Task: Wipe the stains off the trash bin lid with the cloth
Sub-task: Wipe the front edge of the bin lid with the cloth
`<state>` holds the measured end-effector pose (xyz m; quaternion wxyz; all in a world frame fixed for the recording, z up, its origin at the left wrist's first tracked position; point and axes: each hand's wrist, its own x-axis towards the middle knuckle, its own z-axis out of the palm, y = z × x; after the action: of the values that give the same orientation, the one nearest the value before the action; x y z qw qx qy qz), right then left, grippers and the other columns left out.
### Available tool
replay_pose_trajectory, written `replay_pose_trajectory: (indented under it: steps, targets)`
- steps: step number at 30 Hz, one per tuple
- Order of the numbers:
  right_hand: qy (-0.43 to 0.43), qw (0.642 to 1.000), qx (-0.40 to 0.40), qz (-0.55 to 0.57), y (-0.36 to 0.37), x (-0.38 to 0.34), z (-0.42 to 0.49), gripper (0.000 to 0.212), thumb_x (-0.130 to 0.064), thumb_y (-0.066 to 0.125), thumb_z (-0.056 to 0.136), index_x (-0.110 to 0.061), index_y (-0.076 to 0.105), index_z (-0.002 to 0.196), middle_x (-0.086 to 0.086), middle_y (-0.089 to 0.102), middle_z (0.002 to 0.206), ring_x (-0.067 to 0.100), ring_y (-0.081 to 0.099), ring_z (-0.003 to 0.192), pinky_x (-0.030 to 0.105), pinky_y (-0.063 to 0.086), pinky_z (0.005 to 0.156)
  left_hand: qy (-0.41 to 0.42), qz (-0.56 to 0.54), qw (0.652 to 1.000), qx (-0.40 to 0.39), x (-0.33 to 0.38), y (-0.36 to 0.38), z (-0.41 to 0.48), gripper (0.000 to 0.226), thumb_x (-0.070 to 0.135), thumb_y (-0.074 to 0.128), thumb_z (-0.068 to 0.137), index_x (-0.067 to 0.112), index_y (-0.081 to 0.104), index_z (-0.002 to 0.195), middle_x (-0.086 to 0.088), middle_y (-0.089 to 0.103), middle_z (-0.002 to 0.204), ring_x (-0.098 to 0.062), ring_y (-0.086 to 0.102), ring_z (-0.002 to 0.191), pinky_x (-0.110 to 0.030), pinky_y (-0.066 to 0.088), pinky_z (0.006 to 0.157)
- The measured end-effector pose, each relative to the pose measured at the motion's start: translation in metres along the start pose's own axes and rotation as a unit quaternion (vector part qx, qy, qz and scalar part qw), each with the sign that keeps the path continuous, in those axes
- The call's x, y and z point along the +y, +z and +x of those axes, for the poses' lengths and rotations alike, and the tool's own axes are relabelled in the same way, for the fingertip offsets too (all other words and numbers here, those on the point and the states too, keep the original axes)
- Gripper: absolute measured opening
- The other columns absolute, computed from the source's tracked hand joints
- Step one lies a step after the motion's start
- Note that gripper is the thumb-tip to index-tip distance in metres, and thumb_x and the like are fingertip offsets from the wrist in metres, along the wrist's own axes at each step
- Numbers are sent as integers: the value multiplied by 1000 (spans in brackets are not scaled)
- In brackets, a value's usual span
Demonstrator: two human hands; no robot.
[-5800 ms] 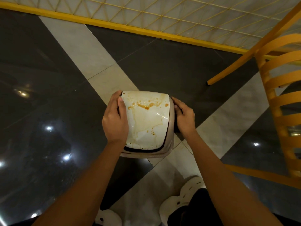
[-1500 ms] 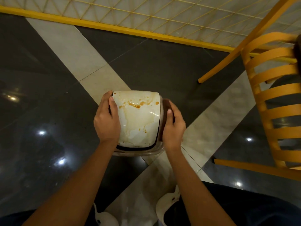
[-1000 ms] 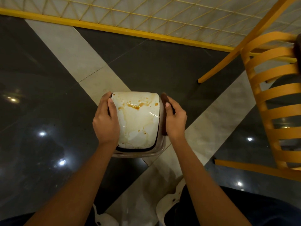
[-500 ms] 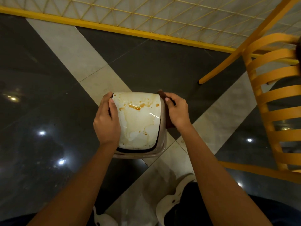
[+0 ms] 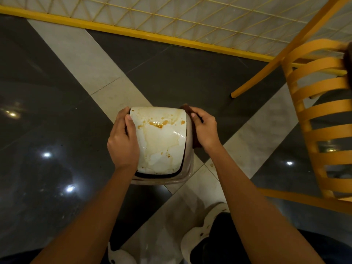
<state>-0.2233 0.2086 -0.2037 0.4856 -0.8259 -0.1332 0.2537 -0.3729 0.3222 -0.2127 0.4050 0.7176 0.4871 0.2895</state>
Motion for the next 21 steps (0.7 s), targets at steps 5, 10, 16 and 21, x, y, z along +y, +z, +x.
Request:
replay_pose_trajectory:
  steps: [5,10,16,21]
  targets:
    - [-24,997,42,63,1,10,-31,31,-9,45,96,-17,58,123,-2,59,125,8,52,116,21,40,102,-1,-2,1000,3,0,0,-1,37,36,33,99,25,52,129,3,58,128,-15,56,115,-36,48,95]
    - [-74,988,117,69,15,32,-100,34,-9,47,95,-29,52,122,-20,50,127,-4,44,122,11,33,103,2,-4,1000,-1,-2,1,1,39,39,33,99,25,53,129,3,59,127,-14,56,114,-37,50,94]
    - [-17,981,168,95,30,36,-103,34,-6,45,95,-23,49,124,-17,51,121,-21,44,109,1,34,95,0,-4,1000,8,-1,1,0,38,36,33,99,23,53,129,5,57,130,-11,54,116,-28,45,96]
    - [-15,979,187,82,29,27,-86,32,-9,45,96,-13,55,126,-5,54,128,1,47,118,2,33,95,-16,-12,999,26,1,5,-1,38,35,35,99,21,51,131,3,55,132,-11,52,118,-21,40,94]
